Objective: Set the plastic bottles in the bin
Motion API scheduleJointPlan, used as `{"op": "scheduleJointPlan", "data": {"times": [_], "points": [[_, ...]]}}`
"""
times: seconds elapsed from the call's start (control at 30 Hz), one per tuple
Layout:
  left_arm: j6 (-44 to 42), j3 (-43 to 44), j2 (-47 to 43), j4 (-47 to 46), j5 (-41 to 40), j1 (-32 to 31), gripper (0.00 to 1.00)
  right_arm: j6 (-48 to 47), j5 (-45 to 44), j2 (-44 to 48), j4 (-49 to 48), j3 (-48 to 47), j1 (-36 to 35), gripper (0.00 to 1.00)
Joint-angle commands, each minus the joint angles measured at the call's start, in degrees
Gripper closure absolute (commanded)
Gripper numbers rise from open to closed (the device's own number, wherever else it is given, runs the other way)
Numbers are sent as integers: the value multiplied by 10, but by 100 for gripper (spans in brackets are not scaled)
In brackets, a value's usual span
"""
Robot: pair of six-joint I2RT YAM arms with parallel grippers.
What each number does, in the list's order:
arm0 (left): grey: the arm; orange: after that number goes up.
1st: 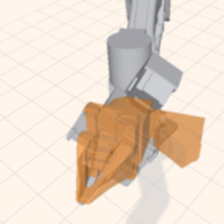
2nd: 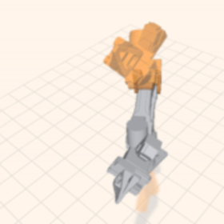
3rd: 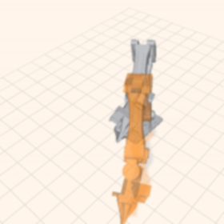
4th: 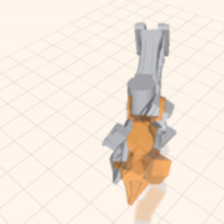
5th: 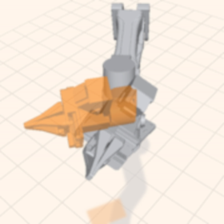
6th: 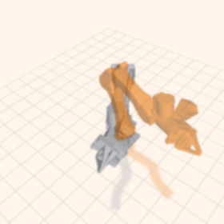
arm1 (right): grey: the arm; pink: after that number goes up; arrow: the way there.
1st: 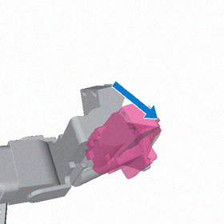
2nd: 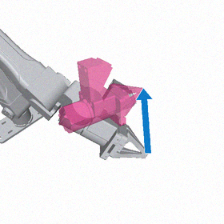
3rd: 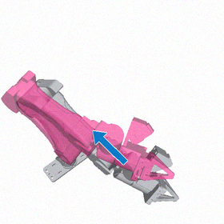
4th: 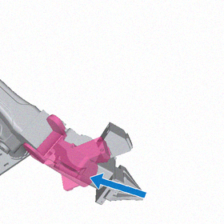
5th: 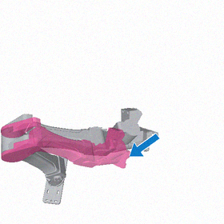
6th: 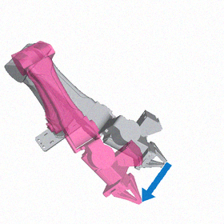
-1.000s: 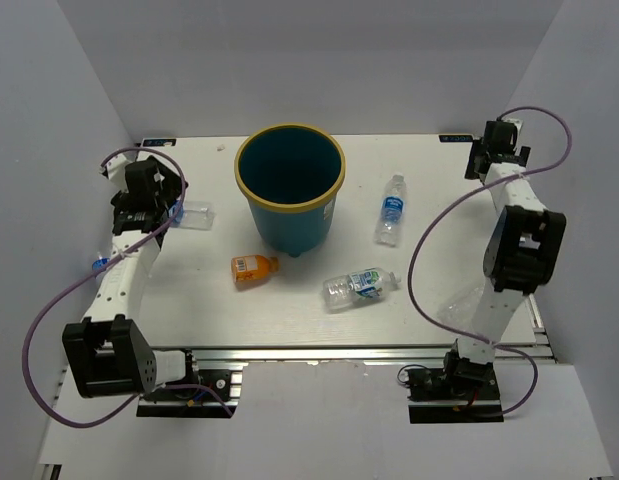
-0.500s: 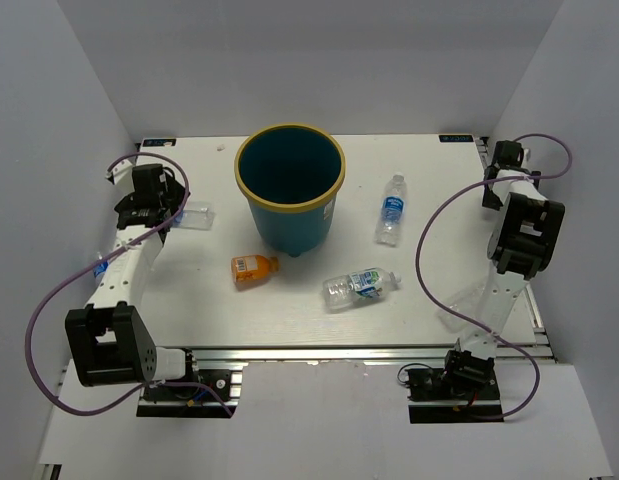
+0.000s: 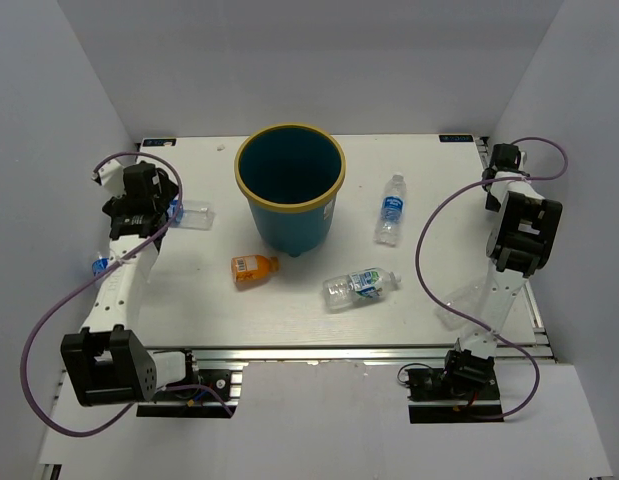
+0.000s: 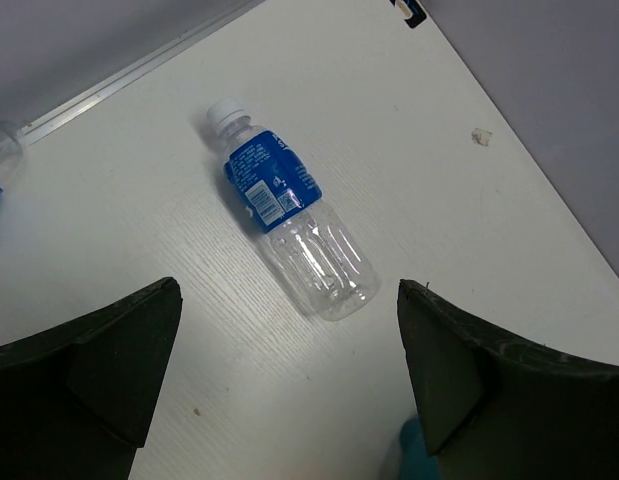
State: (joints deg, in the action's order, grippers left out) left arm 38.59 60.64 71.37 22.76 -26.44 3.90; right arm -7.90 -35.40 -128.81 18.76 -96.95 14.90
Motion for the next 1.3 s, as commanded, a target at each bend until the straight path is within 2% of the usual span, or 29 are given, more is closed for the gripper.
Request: {"op": "scheduleJointPlan", "data": {"times": [0.0,0.03,0.1,0.17,0.27,0.37,0.4,0.47,0.5,0.57,0.67,0.7,0.8,0.9,1.0,1.1,1.17,1.27], "points": [[10,4,-33,2,-17,-1,2,19,30,26,0,-3,14,82],[12,-3,-38,0,-15,-2,2,23,36,32,4,-9,14,92],[15,-10,-43,-6,-6,-1,2,29,46,58,13,-25,14,100],[18,-24,-50,-11,-6,-1,2,33,73,96,19,-33,14,100],[24,-30,-51,-12,-15,-1,2,45,160,162,22,-34,13,100],[25,-32,-47,-11,-18,-1,2,62,291,228,23,-28,9,100],[25,-32,-46,-11,-18,-2,2,63,394,245,23,-24,7,100],[27,-34,-42,-10,-23,-1,2,75,501,279,22,-25,0,100],[28,-34,-41,-9,-27,-1,2,75,594,289,22,-34,-17,100],[30,-33,-39,0,-35,-1,2,96,673,312,15,-57,-68,100],[32,-35,-36,6,-46,-1,2,97,668,334,-20,-75,-141,100],[32,-37,-35,10,-47,-1,2,100,663,336,-28,-83,-192,100],[39,-50,-40,18,-51,-1,2,167,723,326,-99,-113,-257,100],[51,-60,-43,18,-57,-2,2,205,765,297,-172,-141,-322,100],[62,-63,-43,19,-53,-2,2,209,757,255,-216,-182,-386,100],[68,-68,-40,18,-35,-1,2,220,761,194,-203,-250,-424,100],[70,-74,-37,24,-6,-1,2,221,767,158,-162,-281,-429,82],[76,-104,-45,22,70,-2,2,217,766,157,-154,-272,-429,62]]}}
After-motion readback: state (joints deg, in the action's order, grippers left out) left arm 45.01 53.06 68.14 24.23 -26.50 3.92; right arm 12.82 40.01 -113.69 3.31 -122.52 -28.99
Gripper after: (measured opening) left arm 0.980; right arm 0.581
